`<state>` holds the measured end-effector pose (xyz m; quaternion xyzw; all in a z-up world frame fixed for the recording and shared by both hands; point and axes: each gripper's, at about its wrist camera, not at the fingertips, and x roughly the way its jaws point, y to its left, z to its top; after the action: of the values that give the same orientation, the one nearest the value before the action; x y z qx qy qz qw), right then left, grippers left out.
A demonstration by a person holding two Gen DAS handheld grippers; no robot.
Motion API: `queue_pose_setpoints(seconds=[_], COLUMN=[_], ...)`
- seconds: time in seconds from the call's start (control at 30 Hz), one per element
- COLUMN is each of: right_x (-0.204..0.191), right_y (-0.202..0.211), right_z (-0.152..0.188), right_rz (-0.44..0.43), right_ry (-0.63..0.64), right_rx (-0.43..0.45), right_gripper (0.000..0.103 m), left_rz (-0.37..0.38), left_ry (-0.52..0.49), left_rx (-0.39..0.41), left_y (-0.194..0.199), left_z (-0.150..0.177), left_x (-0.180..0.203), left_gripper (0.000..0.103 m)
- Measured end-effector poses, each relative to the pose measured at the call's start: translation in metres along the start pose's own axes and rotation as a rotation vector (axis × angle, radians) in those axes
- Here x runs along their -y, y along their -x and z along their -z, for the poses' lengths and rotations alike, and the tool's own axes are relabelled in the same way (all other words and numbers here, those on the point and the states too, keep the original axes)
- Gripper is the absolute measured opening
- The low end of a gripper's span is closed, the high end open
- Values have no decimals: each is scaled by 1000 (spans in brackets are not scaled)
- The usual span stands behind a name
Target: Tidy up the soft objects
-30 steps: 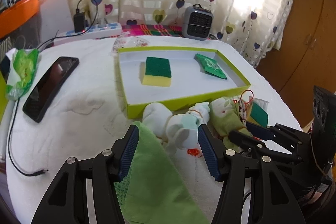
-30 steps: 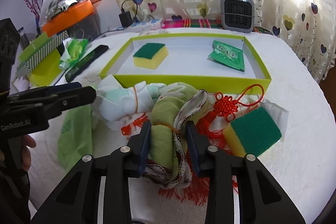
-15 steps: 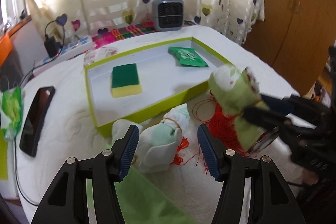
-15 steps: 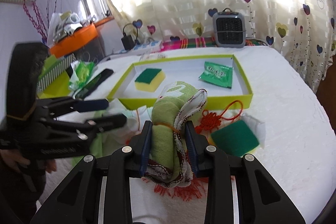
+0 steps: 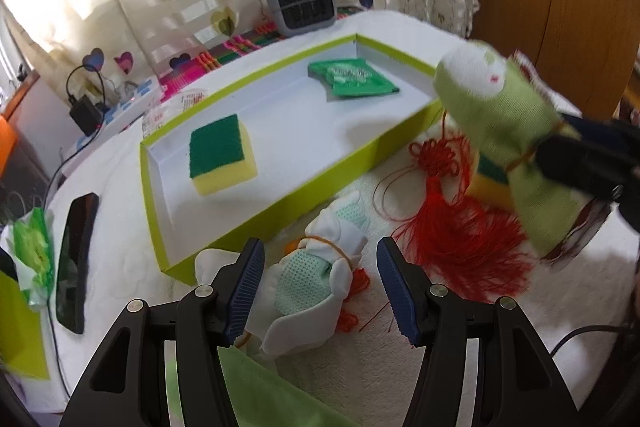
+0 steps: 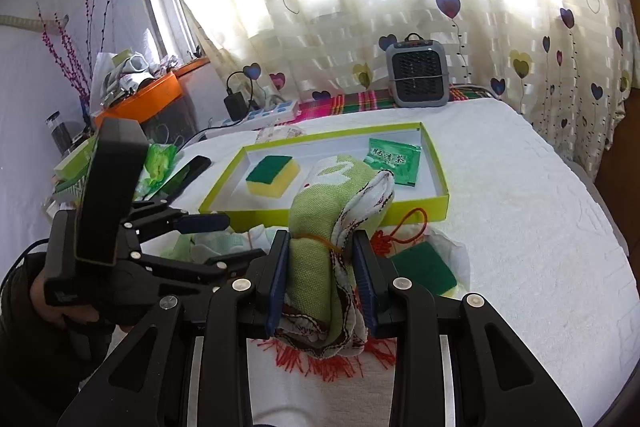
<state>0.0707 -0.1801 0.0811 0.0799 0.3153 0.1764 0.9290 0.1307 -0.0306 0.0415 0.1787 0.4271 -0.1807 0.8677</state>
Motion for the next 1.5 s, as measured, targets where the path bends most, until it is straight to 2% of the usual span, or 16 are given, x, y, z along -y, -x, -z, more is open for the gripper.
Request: queue_pose_setpoints(seconds=[0.17,0.4,0.67,0.83,1.5], right_x=[4,6,6,6,5], right_y=[-2,-3,-3,-4,-5], right_z=[0,0,0,0,-1], right_rz=[-5,-14,-14,-14,-20], right_ry=[-6,-9,-12,-13,-5], right_rx=[-3,-10,-13,-14,-11], right_gripper=[32,32,32,32,32], left_rz=[-24,-11,13,16,85], left_ry=[11,37,46,58,165], left_rx=[-26,-32,-27,-13,67], left_y=[-8,-14,-14,-12,19], left_z=[0,-1,-2,-1,-10], left_x=[-3,-6,-8,-8,-21], left_gripper=[58,57,43,39,38])
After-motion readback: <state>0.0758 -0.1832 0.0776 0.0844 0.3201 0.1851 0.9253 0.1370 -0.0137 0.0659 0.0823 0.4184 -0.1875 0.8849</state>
